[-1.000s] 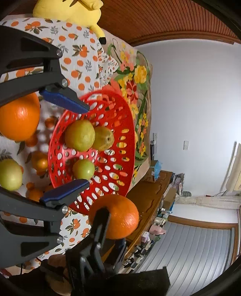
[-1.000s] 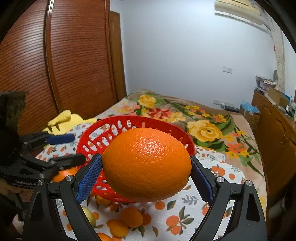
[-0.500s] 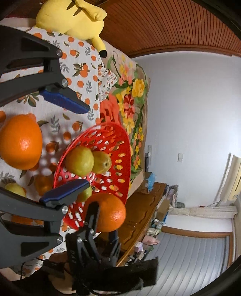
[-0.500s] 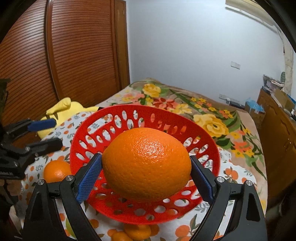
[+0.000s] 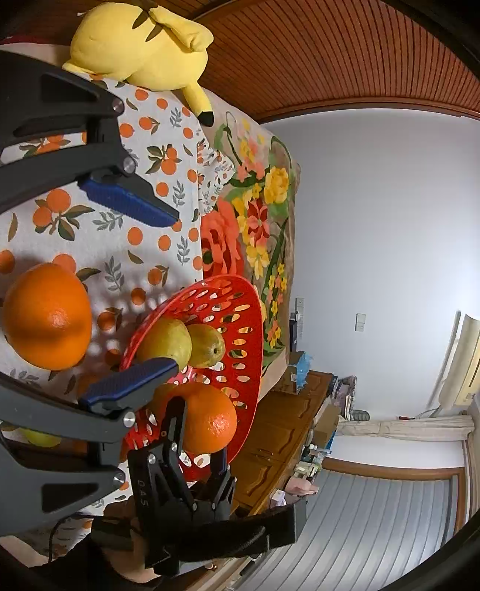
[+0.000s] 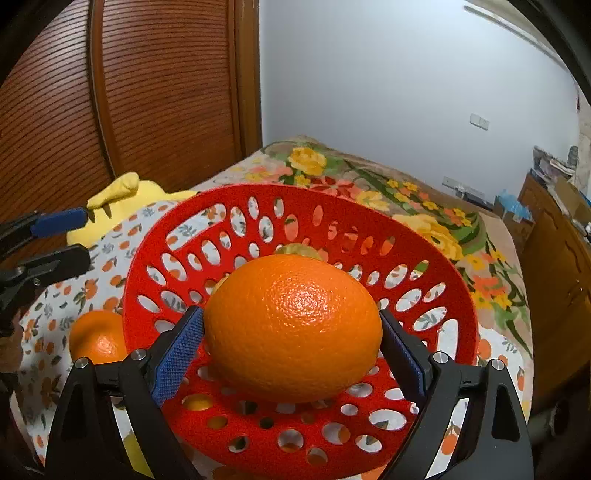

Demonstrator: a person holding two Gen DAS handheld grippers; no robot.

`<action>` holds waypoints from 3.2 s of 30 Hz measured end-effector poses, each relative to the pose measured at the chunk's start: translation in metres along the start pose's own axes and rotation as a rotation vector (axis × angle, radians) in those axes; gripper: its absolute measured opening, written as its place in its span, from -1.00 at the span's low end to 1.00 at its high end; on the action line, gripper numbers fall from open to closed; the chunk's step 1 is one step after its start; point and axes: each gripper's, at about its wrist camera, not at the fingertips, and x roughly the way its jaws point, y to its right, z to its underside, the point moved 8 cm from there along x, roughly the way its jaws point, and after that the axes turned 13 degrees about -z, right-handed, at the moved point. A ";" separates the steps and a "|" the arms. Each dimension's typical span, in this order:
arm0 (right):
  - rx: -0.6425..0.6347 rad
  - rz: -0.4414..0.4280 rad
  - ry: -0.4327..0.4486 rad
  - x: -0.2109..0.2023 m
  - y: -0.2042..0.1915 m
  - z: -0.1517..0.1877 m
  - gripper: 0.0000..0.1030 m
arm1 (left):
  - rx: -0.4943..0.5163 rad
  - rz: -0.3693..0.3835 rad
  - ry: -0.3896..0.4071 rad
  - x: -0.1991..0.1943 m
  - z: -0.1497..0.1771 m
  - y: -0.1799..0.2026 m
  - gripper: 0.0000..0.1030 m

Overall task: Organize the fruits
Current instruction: 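Lower the large orange into the red basket and open the right tool, then move the right tool to a small mandarin while the left tool approaches a pale green pomelo, then close the right tool on the mandarin while the left tool grasps the pale green pomelo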

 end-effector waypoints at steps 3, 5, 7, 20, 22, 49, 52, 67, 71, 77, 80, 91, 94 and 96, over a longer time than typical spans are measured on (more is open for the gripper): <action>-0.004 0.006 -0.020 0.004 0.000 0.003 0.82 | -0.001 0.002 -0.006 0.000 0.004 0.000 0.43; -0.010 0.014 -0.022 0.005 0.000 0.005 0.82 | 0.000 0.006 -0.010 0.000 0.005 -0.001 0.43; -0.007 0.016 -0.024 0.006 -0.001 0.004 0.82 | 0.005 0.006 -0.014 0.000 0.008 0.000 0.43; 0.032 0.013 -0.029 0.012 0.003 0.000 0.83 | 0.003 0.005 -0.023 -0.007 0.015 -0.004 0.43; 0.041 0.010 -0.031 0.011 0.004 0.000 0.83 | 0.003 0.002 -0.025 -0.008 0.018 -0.005 0.43; 0.110 0.036 0.170 -0.098 -0.026 0.033 0.98 | 0.035 0.037 -0.009 -0.051 0.037 0.016 0.43; 0.129 0.033 0.179 -0.107 -0.031 0.048 0.98 | 0.042 0.044 -0.008 -0.058 0.042 0.021 0.43; 0.213 -0.027 0.083 -0.094 -0.056 0.135 0.37 | 0.071 0.082 -0.067 -0.071 0.090 0.047 0.43; 0.209 -0.047 0.046 -0.078 -0.066 0.145 0.21 | 0.085 0.088 -0.090 -0.068 0.102 0.053 0.43; 0.217 -0.058 0.000 -0.062 -0.065 0.152 0.13 | 0.083 0.088 -0.119 -0.061 0.115 0.053 0.43; 0.222 -0.068 -0.014 -0.056 -0.065 0.153 0.11 | 0.078 0.090 -0.128 -0.059 0.118 0.052 0.43; 0.218 -0.062 -0.049 -0.047 -0.067 0.159 -0.14 | 0.084 0.100 -0.146 -0.052 0.122 0.059 0.43; 0.216 -0.052 -0.031 -0.054 -0.065 0.160 -0.14 | 0.091 0.106 -0.154 -0.049 0.123 0.064 0.43; 0.224 -0.055 -0.019 -0.060 -0.063 0.160 -0.14 | 0.097 0.111 -0.158 -0.047 0.124 0.069 0.43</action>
